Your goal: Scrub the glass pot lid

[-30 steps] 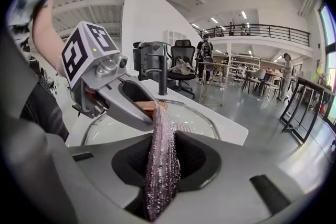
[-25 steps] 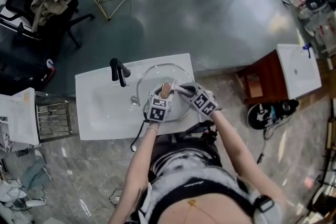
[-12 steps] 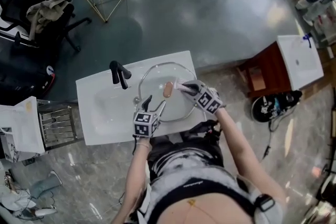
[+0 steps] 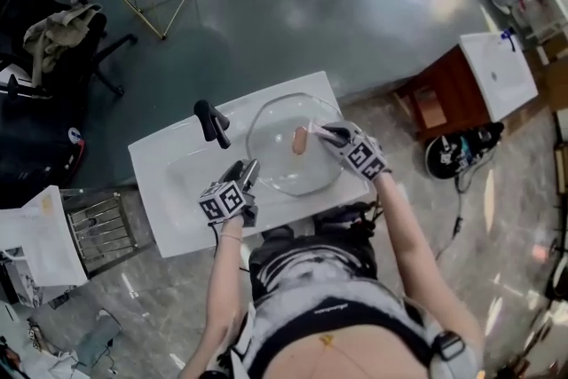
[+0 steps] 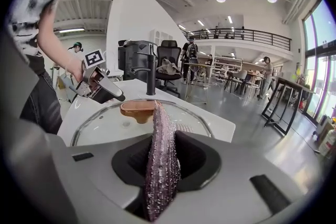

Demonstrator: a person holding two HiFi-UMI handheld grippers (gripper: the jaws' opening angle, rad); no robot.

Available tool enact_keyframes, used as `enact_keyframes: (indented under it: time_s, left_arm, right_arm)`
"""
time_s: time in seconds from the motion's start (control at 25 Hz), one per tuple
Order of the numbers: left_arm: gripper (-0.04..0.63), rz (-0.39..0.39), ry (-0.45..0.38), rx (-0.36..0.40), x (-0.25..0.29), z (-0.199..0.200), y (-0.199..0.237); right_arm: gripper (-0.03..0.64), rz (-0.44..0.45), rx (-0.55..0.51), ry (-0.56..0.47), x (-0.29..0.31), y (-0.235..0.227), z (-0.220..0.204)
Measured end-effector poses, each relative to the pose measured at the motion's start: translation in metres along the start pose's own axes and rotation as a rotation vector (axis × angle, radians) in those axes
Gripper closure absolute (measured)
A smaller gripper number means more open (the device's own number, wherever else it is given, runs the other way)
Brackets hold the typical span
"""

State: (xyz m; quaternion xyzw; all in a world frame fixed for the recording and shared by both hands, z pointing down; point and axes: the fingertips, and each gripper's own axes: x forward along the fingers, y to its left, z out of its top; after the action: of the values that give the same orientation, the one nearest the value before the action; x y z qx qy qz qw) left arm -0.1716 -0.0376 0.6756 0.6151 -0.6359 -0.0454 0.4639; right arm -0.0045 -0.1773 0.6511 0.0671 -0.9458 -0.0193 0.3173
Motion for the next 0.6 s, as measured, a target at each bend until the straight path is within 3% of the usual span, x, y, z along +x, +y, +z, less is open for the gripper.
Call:
enact_keyframes:
  time_s: [0.4,0.6]
  left_arm:
    - [0.465,-0.283,0.075,-0.251,0.017,-0.011,-0.003]
    - [0.469,-0.318,0.103,-0.236,0.019,-0.012,-0.007]
  right_arm:
    - [0.525,-0.145,0.114,0.043,-0.001,0.003,0.0]
    - [0.525,-0.173,0.162,0.05,-0.012,0.014,-0.007]
